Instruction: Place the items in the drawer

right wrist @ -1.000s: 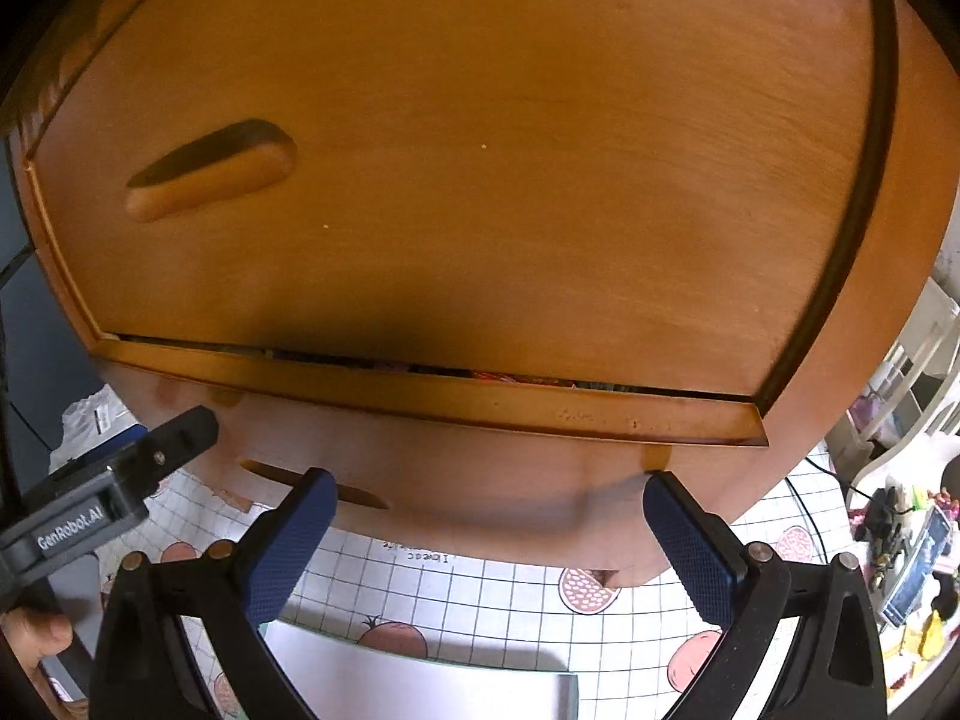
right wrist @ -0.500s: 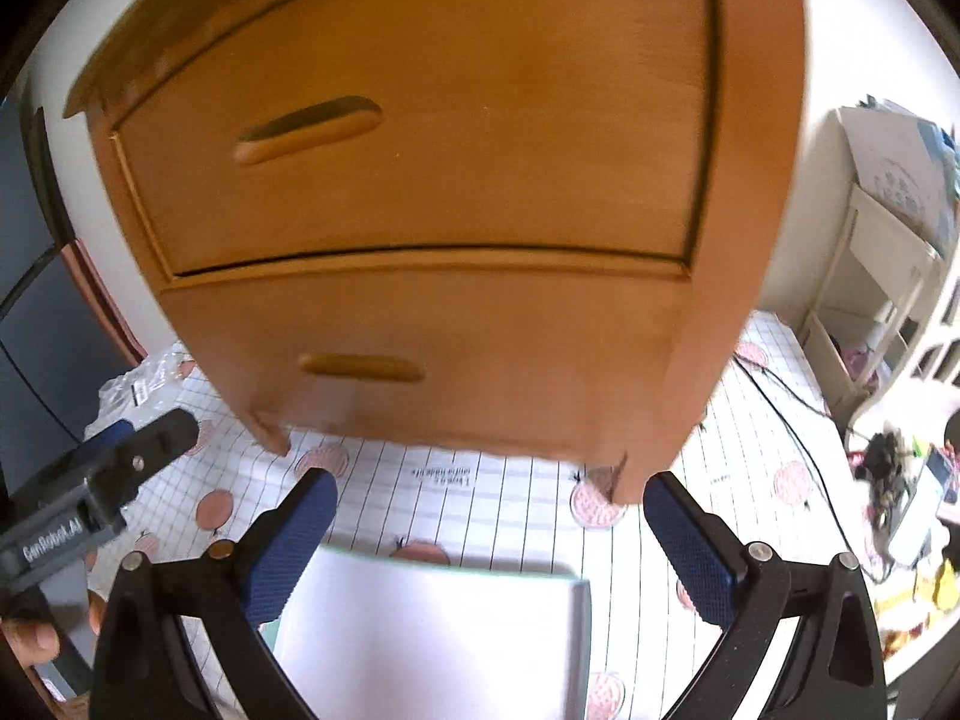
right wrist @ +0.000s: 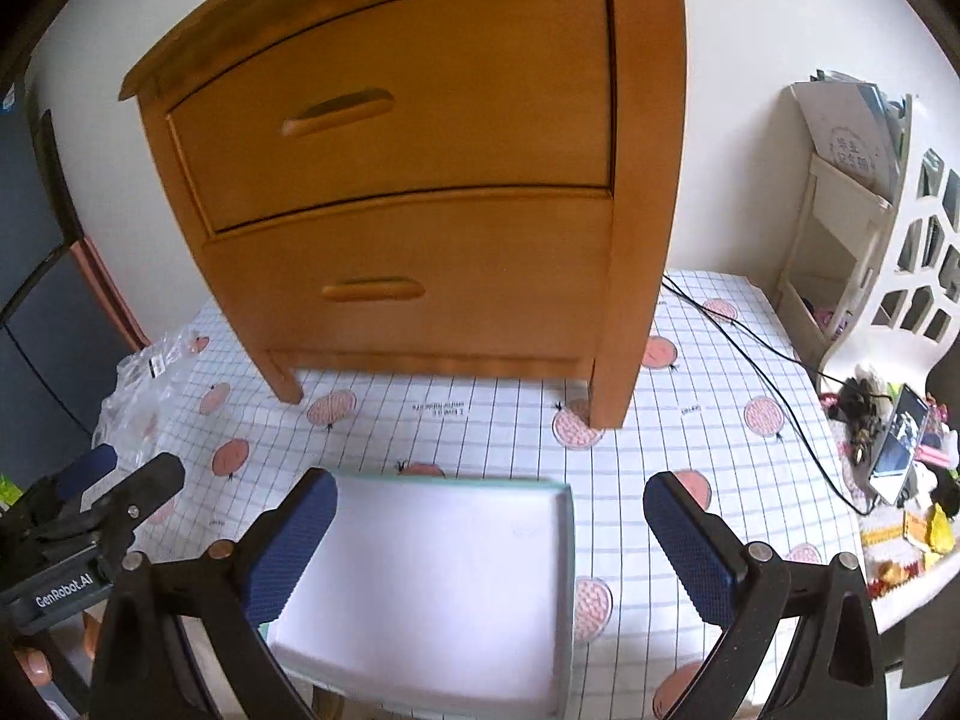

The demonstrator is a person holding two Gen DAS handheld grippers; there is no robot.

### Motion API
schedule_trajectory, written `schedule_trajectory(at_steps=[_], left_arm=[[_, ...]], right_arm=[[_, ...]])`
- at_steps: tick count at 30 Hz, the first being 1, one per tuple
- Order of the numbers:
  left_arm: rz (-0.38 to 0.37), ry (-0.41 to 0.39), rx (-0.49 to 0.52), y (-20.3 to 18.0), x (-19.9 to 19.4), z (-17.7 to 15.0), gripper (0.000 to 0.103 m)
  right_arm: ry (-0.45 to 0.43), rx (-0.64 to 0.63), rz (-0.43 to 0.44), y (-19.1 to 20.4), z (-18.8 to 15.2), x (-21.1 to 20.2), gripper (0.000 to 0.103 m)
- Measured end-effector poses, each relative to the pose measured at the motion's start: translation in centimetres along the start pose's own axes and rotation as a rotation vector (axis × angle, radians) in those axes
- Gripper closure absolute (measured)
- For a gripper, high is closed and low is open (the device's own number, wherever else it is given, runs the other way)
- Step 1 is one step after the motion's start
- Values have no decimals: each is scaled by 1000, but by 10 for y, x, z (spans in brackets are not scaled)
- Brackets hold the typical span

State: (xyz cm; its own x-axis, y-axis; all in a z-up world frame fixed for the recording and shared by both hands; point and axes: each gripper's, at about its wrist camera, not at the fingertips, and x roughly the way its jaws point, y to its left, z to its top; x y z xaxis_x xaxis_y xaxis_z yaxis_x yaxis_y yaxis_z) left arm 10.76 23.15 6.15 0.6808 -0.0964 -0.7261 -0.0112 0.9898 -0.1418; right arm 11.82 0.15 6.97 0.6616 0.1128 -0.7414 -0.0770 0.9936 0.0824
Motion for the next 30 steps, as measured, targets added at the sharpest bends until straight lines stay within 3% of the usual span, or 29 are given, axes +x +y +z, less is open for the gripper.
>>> schedule_trajectory(at_steps=[7,30], left_arm=[[64,33,26,-3,-9,-24,0],[63,106,92,-9,-2,-73,0]], right_arm=[[22,-13,1,2,-32,-6,0],[61,16,-29,-9,-86,-1,0]])
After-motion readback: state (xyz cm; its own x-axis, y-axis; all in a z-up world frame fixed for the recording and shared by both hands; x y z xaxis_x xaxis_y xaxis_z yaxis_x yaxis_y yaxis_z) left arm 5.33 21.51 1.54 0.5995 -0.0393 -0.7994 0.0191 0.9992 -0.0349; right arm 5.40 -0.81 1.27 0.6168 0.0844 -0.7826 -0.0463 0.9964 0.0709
